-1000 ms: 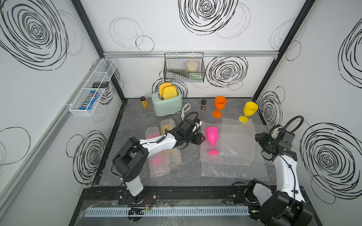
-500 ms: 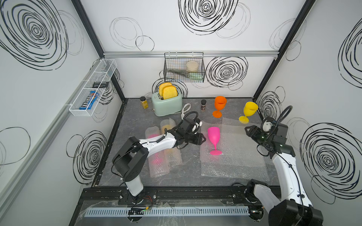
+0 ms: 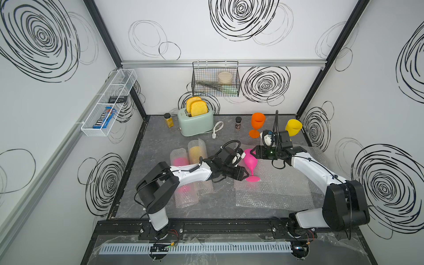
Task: Unpack wine glasses from bubble wrap
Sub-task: Unwrap the bubble wrap, then pick up the wine glass from the bubble wrap.
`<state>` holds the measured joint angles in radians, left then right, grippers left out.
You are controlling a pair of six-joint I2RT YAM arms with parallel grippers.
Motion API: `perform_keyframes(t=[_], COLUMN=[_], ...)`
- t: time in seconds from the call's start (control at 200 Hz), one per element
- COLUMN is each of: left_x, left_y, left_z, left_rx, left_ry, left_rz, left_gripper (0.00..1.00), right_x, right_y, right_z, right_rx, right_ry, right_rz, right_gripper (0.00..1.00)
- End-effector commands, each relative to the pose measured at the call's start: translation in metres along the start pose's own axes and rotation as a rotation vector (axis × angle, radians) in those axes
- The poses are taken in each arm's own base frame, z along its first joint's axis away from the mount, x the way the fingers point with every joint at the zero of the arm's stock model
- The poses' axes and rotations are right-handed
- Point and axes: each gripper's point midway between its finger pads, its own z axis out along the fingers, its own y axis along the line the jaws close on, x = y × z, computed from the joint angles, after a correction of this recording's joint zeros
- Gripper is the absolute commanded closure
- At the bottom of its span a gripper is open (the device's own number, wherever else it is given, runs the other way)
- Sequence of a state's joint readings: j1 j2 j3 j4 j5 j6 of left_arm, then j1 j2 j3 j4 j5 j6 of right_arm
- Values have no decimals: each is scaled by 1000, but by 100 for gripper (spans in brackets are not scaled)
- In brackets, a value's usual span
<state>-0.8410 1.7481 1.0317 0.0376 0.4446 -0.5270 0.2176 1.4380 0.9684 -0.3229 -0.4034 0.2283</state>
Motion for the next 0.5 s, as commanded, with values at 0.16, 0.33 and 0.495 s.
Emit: perform_keyframes(t=[0.16, 0.33, 0.495], left_x=[21, 26, 22], left_y=[-37, -48, -41], left_z=[4, 22, 36], left_rx=[110, 133, 104], left_ry=[25, 55, 56], left_rz=[41, 24, 15], left_gripper=[49, 51, 51], right_x=[-36, -34, -19], right_y=[17, 10, 4], right_z=[30, 55, 64], right_rx=[-123, -160, -195], right_ry=[33, 128, 203], right_rz=[-203, -219, -197], right_gripper=[35, 35, 35])
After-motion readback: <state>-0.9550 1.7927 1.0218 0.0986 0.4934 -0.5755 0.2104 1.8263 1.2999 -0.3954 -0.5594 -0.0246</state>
